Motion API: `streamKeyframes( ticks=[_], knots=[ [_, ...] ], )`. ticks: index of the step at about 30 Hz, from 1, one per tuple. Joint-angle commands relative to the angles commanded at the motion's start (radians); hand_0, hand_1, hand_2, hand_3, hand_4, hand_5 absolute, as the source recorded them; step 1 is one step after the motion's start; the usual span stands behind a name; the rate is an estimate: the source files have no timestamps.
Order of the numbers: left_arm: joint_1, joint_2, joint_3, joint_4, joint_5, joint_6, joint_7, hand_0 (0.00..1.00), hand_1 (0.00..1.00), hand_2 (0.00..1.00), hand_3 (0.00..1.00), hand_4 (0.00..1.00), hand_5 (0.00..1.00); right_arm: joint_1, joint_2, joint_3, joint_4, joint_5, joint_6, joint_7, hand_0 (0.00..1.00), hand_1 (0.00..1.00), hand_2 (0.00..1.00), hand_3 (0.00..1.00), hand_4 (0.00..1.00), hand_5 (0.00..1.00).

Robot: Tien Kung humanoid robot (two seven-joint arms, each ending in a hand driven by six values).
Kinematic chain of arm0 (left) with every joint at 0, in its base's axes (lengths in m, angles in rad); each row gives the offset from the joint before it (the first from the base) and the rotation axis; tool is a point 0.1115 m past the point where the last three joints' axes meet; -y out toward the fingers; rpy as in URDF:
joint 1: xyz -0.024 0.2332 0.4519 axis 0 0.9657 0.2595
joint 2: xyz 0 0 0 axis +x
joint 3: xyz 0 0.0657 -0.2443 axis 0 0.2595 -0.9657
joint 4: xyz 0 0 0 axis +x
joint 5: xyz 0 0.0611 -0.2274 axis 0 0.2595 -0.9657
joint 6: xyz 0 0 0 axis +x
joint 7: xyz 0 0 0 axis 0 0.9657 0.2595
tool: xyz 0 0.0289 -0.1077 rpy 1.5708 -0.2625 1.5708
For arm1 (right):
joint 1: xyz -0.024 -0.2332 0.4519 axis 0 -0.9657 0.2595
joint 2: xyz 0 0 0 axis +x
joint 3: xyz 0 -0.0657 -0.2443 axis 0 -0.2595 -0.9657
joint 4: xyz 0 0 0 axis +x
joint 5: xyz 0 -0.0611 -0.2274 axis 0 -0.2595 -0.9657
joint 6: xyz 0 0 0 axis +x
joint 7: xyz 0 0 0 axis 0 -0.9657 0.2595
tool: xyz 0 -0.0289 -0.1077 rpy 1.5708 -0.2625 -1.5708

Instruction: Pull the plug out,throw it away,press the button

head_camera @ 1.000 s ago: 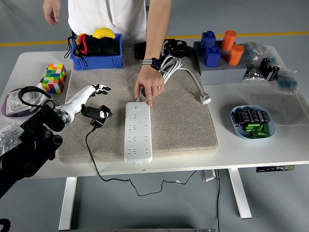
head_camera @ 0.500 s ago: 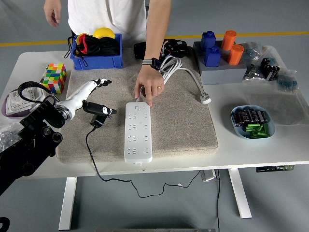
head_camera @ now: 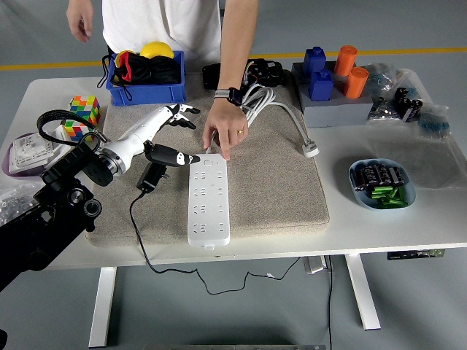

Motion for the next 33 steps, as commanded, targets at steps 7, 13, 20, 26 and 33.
streamKeyframes(
  ticks=[7,13,20,26,33],
  knots=[
    [-0.053,-0.028,0.083,0.080,-0.072,-0.018,0.027,0.024,0.038,0.124,0.639,0.234,0.002,-0.004,-0.002,0.002,0.000,-0.005,-0.002,-0.006,0.740,0.660,0.645,0.614,0.656,0.480],
    [-0.089,-0.055,0.138,0.139,-0.105,-0.059,0.083,0.014,0.039,0.121,0.633,0.257,0.002,-0.005,-0.001,0.002,0.000,-0.004,-0.002,-0.004,0.739,0.660,0.645,0.614,0.657,0.480],
    [-0.121,-0.089,0.180,0.203,-0.131,-0.074,0.111,0.015,0.037,0.120,0.634,0.231,0.002,-0.007,0.001,0.005,0.000,-0.004,-0.003,-0.001,0.740,0.660,0.645,0.614,0.657,0.480],
    [-0.133,-0.105,0.192,0.242,-0.127,-0.075,0.121,0.015,0.036,0.120,0.637,0.225,0.002,-0.008,0.002,0.008,0.000,-0.004,-0.003,-0.002,0.740,0.660,0.645,0.614,0.657,0.481],
    [-0.139,-0.116,0.203,0.278,-0.132,-0.063,0.113,0.016,0.036,0.120,0.644,0.225,0.002,-0.007,0.002,0.010,0.000,-0.005,-0.003,-0.001,0.740,0.660,0.644,0.613,0.657,0.481]
  ],
)
